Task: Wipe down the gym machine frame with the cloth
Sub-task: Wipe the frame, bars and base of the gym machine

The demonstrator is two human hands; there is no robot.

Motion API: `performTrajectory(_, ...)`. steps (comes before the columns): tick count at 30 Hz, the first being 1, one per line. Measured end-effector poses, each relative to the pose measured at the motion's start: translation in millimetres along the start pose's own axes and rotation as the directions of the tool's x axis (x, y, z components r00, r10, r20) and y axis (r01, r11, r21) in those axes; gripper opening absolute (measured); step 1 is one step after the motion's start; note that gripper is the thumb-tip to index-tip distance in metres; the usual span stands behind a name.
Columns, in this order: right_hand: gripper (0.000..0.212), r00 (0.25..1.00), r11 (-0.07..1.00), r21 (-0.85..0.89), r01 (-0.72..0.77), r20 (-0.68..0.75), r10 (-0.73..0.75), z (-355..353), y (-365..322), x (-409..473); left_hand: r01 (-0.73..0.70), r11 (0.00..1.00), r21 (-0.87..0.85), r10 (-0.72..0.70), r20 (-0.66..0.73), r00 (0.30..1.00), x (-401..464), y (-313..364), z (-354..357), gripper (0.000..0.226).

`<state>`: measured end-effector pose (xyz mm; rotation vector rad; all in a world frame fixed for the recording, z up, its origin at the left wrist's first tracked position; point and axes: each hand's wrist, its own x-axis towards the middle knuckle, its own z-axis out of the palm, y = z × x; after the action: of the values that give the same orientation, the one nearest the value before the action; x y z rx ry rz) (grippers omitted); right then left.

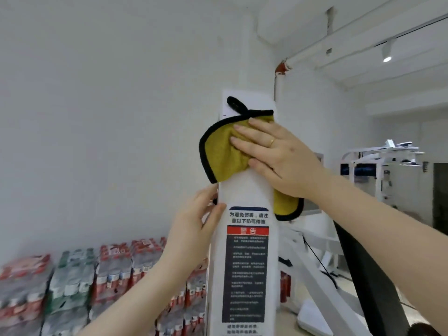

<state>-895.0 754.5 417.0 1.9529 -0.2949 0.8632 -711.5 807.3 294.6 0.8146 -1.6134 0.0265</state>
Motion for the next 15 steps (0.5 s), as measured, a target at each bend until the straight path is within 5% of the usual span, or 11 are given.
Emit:
performTrajectory(5, 0.059, 0.988, 0.989, 0.020, -0.143, 0.056, 0.142, -5.4, 19.5, 38.0, 0.191, 0.979, -0.065, -0.193, -0.039, 0.980, -12.0, 16.9, 7.9, 0.045)
performTrajectory(10, 0.035, 0.974, 0.973, -0.053, 0.226, 0.022, -0.225, 31.3, -66.7, -38.5, 0.419, 0.907, 0.038, -0.409, -0.158, 0.899, -64.6, 6.4, 18.5, 0.032)
performTrajectory(15, 0.037, 0.915, 0.931, -0.025, 0.365, 0.196, -0.353, 39.2, -104.3, -42.8, 0.665, 0.744, 0.070, -0.667, 0.021, 0.744, -140.7, -20.6, 35.1, 0.038)
